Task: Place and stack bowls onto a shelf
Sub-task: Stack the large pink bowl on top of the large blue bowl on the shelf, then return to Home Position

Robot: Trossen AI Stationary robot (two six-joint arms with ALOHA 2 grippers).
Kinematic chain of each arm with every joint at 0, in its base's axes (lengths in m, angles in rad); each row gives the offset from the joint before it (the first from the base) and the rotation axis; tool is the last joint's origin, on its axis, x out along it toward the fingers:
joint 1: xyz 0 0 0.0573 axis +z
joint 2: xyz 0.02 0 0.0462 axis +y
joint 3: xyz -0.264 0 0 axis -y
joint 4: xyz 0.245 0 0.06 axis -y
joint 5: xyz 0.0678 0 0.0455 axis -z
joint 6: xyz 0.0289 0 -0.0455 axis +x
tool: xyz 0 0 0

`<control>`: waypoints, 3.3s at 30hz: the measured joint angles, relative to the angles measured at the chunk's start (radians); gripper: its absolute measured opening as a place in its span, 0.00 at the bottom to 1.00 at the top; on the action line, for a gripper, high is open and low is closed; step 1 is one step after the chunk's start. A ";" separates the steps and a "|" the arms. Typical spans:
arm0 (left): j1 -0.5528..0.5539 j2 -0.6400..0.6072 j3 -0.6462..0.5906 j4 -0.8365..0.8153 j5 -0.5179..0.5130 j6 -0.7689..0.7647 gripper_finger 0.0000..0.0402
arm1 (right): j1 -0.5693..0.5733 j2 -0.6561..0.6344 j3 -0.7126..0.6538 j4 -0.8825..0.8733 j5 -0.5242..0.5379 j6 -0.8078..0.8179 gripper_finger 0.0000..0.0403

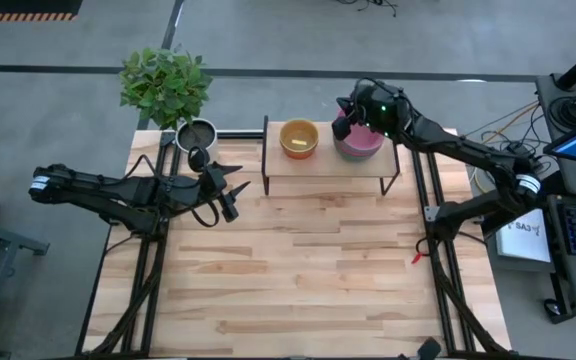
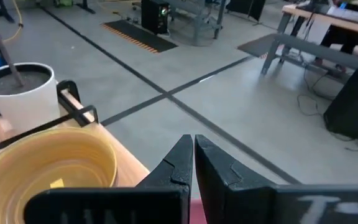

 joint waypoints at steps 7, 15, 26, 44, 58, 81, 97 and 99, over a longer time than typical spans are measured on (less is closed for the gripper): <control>0.000 0.000 0.000 0.000 0.000 0.000 0.48 | -0.003 0.014 -0.019 0.009 -0.007 0.009 0.02; 0.000 0.000 0.000 0.001 0.000 0.000 0.48 | -0.003 0.014 -0.043 0.010 -0.007 0.035 0.02; 0.000 0.000 0.000 0.001 0.000 0.000 0.48 | 0.008 -0.071 -0.047 0.038 -0.018 0.032 0.02; -0.016 -0.110 -0.137 -0.105 0.231 -0.021 0.48 | 0.154 -0.475 -0.524 0.262 -0.577 -0.043 0.02; -0.016 -0.579 -0.462 0.126 0.333 0.045 0.48 | 0.193 -0.791 -0.816 0.334 -0.609 -0.040 0.02; -0.014 -0.964 -0.721 0.151 0.517 0.014 0.45 | 0.190 -1.258 -1.058 0.177 -0.660 -0.080 0.02; -0.012 -0.868 -0.829 0.374 0.640 -0.082 0.18 | 0.193 -1.243 -1.138 0.164 -0.839 -0.175 0.02; -0.012 -0.856 -0.826 0.368 0.640 -0.080 0.18 | 0.193 -1.242 -1.138 0.156 -0.840 -0.163 0.02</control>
